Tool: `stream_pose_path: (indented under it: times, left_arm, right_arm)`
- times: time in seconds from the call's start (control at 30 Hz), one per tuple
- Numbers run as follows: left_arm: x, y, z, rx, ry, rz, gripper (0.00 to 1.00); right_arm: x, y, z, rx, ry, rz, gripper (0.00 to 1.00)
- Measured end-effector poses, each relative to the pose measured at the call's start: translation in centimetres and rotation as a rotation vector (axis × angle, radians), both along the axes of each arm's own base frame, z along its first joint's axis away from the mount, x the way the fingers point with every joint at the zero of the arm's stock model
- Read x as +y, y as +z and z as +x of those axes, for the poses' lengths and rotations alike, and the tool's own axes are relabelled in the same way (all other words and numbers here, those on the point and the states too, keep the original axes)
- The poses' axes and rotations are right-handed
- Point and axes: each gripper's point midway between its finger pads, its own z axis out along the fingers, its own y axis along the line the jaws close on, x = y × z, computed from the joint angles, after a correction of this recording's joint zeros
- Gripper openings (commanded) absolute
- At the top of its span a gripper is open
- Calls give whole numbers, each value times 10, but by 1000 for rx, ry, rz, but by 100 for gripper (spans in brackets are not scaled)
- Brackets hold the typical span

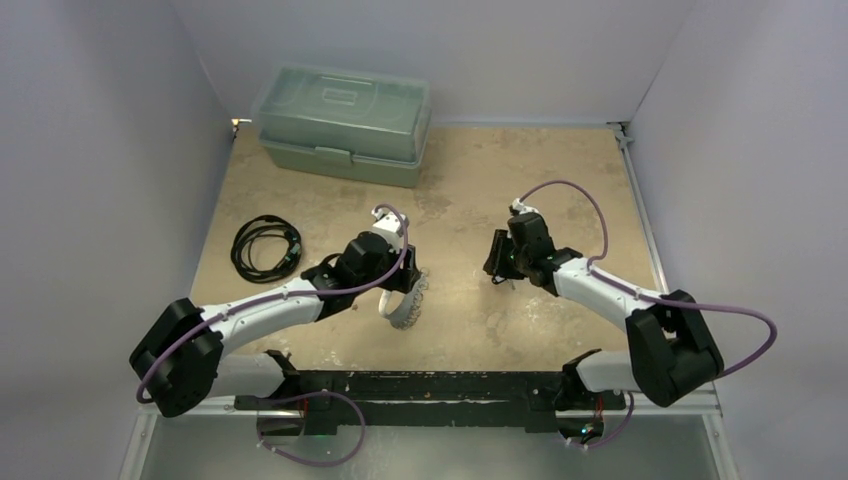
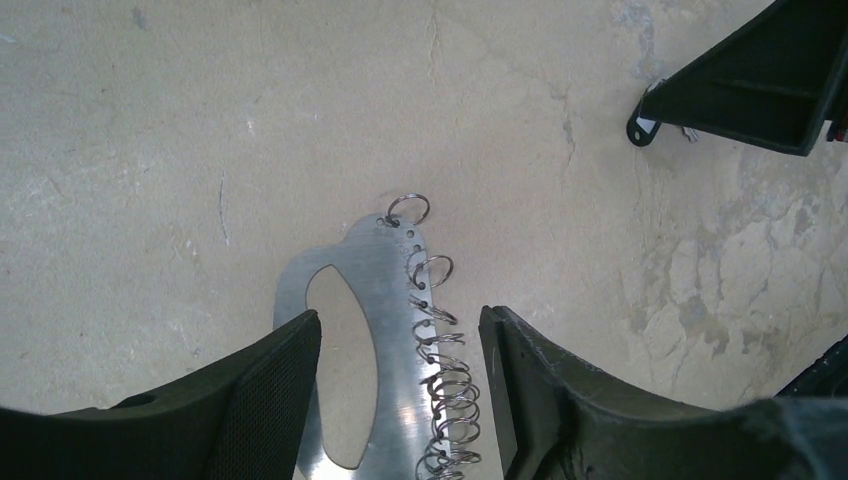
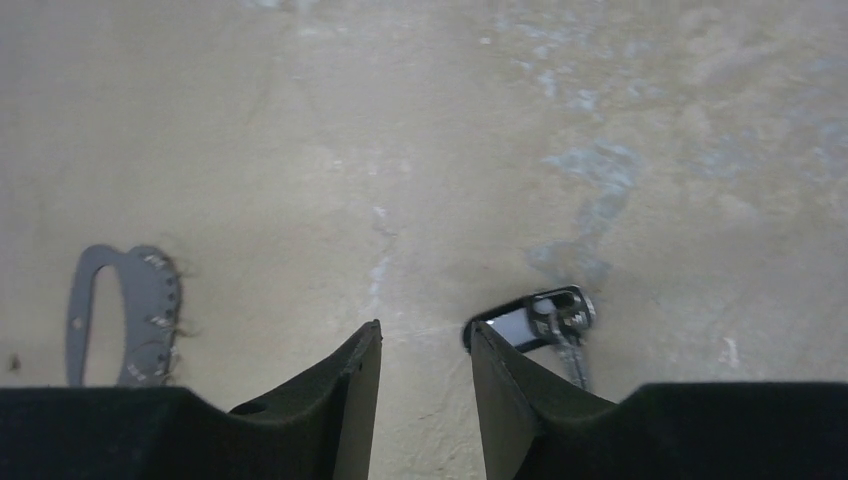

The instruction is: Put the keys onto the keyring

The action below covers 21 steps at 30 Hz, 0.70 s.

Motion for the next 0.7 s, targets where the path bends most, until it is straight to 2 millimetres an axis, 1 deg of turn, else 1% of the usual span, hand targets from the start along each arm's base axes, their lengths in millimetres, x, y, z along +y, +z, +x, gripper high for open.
stream_pose_path:
  times: [0.07,0.13,0.27,0.33,0.47,0.53,0.6,0.7]
  left_arm:
    - [2,-1,0,-1,5,9,55]
    - [6,0,1,-11,15,24,54]
    - [17,13,3,-53,53,28,54]
    - [22,21,1,-64,69,18,54]
    - [33,30,-10,-25,90,32,56]
    - [37,42,-14,-2,103,42,57]
    - [42,63,-17,2,117,41,58]
    - [52,102,-19,-50,140,19,60]
  right_arm:
    - [13,8,1,-21,62,51,48]
    - [31,21,2,-63,147,121,51]
    - [69,51,0,-157,326,266,56]
    - [85,60,-7,-183,408,319,58]
    - [116,68,-32,-207,567,394,58]
    - [127,72,-40,-220,622,416,57]
    - [134,72,-43,-230,649,424,54]
    - [137,65,-40,-230,661,417,50]
